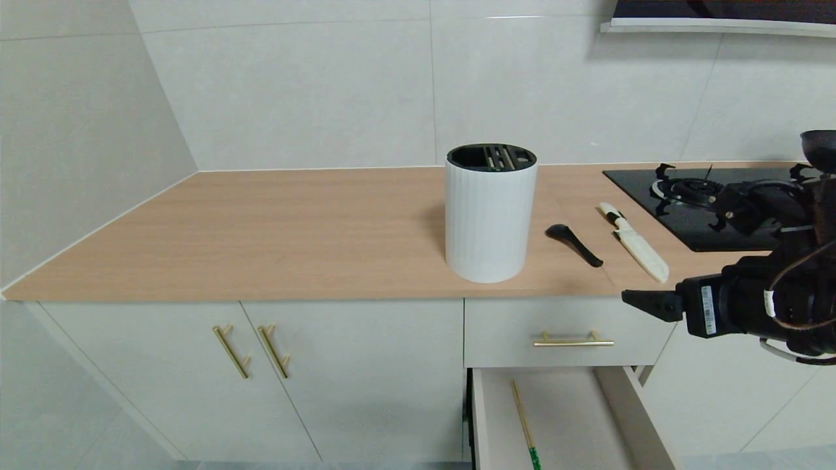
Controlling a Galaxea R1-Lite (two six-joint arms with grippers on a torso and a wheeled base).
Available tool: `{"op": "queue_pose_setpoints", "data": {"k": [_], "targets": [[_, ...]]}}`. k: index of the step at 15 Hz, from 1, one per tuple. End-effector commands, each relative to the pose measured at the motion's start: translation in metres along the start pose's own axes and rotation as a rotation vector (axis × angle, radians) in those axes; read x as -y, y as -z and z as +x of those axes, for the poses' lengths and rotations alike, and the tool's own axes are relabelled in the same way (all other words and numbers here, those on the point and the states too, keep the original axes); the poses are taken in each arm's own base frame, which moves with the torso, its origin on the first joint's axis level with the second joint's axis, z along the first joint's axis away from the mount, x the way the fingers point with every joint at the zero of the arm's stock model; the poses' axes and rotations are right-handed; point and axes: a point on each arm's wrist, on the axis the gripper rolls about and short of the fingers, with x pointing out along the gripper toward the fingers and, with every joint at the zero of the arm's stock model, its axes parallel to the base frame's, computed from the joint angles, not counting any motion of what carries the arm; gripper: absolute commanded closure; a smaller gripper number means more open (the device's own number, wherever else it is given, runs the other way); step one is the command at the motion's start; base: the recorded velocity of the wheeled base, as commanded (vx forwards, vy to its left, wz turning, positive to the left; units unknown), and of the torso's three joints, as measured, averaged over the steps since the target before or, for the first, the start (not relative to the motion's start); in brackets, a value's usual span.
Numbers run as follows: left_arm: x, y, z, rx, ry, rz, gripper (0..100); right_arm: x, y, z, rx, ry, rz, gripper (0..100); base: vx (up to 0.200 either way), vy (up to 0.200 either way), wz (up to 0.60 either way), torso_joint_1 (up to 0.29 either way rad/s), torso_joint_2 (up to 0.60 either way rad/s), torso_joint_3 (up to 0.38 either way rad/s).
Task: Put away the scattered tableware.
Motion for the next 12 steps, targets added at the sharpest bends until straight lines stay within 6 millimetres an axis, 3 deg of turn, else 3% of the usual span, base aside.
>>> {"op": "queue_pose_setpoints", "data": {"k": [1,2,3,5,6,7,9,12], "targets": [[0.000,0.000,0.000,0.000,-0.001,-0.001,0,0.011,-0.016,0.021,0.051,0.007,-0.016,0,0.000,0.000,0.00,0.000,0.00,0.000],[0.000,0.000,0.000,0.001,-0.001,-0.001,0,0.013,-0.019,0.024,0.061,0.005,-0.020,0,0.000,0.000,0.00,0.000,0.00,0.000],[0.000,0.000,0.000,0.000,-0.001,-0.001,0,0.024,-0.045,0.051,0.107,-0.006,-0.026,0,0.000,0.000,0.00,0.000,0.00,0.000],[0.000,0.000,0.000,0.000,-0.001,-0.001,0,0.032,-0.065,0.086,0.120,-0.002,-0.013,0,0.000,0.000,0.00,0.000,0.00,0.000],[0.000,0.000,0.000,0.000,-0.001,-0.001,0,0.032,-0.067,0.094,0.117,-0.002,-0.013,0,0.000,0.000,0.00,0.000,0.00,0.000],[0.000,0.000,0.000,0.000,-0.001,-0.001,0,0.033,-0.066,0.114,0.097,0.000,-0.014,0,0.000,0.000,0.00,0.000,0.00,0.000],[0.000,0.000,0.000,0.000,-0.001,0.001,0,0.037,-0.054,0.135,0.059,0.007,-0.020,0,0.000,0.000,0.00,0.000,0.00,0.000],[0.000,0.000,0.000,0.001,-0.001,-0.001,0,0.055,-0.040,0.163,0.055,-0.024,-0.070,0,0.000,0.000,0.00,0.022,0.00,-0.001]]}}
